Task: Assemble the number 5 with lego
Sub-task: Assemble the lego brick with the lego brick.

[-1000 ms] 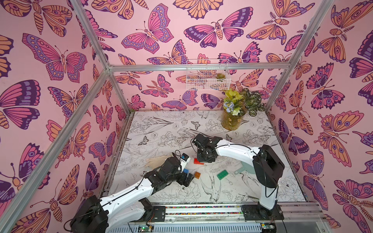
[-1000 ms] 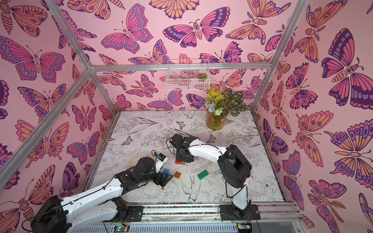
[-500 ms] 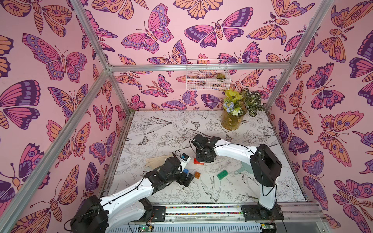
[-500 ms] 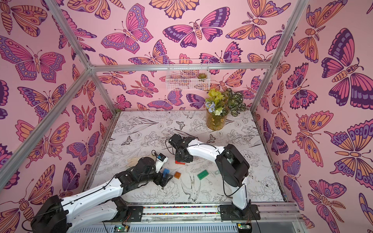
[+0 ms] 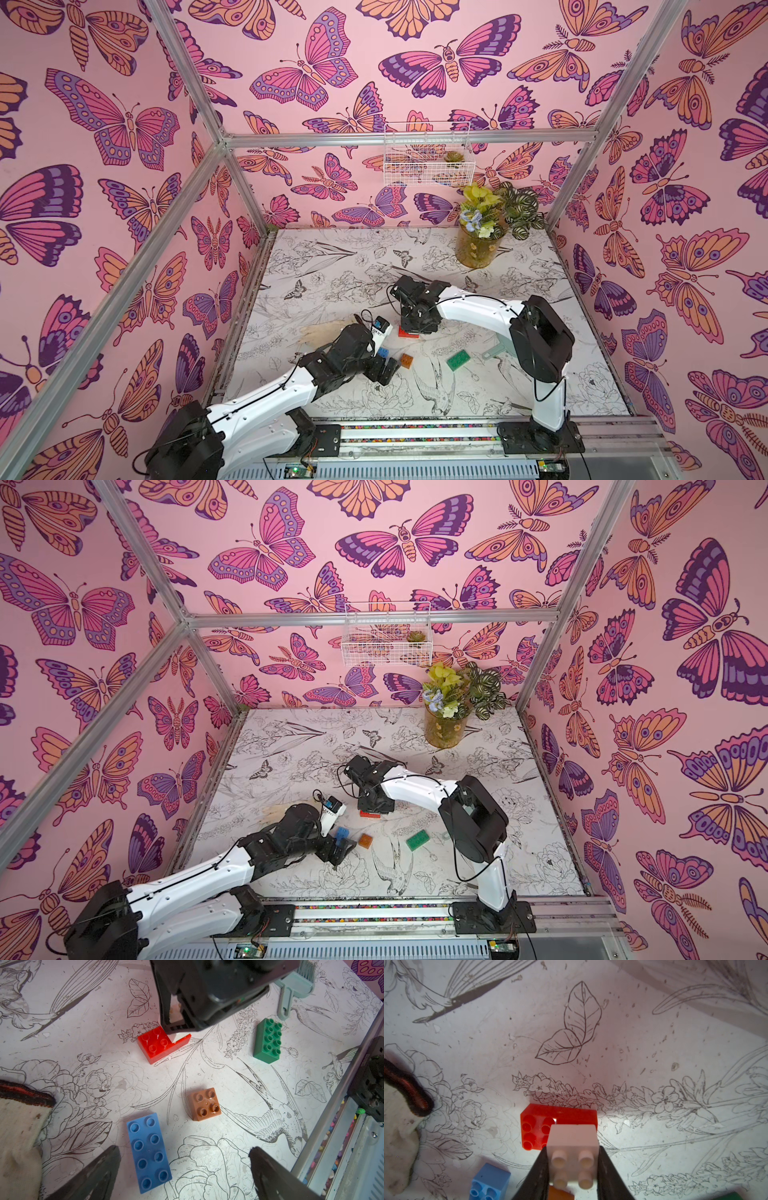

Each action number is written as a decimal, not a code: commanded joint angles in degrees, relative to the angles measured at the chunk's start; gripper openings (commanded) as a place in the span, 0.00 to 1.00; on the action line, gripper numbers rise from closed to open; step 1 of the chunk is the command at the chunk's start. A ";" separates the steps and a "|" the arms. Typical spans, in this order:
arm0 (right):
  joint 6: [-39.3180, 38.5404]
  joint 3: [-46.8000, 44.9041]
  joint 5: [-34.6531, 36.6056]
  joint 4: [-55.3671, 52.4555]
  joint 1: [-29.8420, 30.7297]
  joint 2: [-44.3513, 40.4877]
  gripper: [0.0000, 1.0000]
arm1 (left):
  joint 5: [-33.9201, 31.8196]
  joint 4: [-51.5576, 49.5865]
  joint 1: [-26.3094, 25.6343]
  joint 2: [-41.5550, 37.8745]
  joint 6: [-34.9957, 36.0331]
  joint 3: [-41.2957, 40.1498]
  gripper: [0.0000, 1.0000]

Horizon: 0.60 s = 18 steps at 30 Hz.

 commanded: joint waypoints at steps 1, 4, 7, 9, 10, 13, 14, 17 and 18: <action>-0.37 1.57 2.49 -2.45 1.07 2.66 0.15 | -0.74 0.83 -0.29 0.36 0.06 -0.61 1.00; -1.20 1.78 3.02 -3.19 1.10 3.12 0.15 | -0.74 0.81 -0.29 0.19 0.06 -0.71 1.00; -1.44 1.21 3.58 -3.30 1.12 2.79 0.16 | -0.74 0.79 -0.29 0.27 0.08 -0.71 1.00; -1.68 0.97 2.99 -3.06 1.11 3.05 0.16 | -0.74 0.80 -0.29 0.43 0.13 -0.62 1.00; -1.81 1.19 2.93 -3.40 1.07 3.40 0.16 | -0.74 0.83 -0.29 0.45 0.19 -0.61 1.00; -2.68 1.43 2.81 -3.66 1.06 3.78 0.16 | -0.83 0.81 -0.29 0.44 0.21 -0.58 1.00; -2.90 1.28 2.89 -3.79 1.04 3.78 0.16 | -0.83 0.83 -0.32 0.36 0.09 -0.59 1.00; -3.49 1.31 3.67 -4.76 0.87 3.37 0.16 | -0.83 0.82 -0.29 0.36 0.06 -0.58 1.00; -3.58 1.32 4.18 -5.21 0.87 3.10 0.16 | -0.91 0.82 -0.31 0.43 0.09 -0.62 1.00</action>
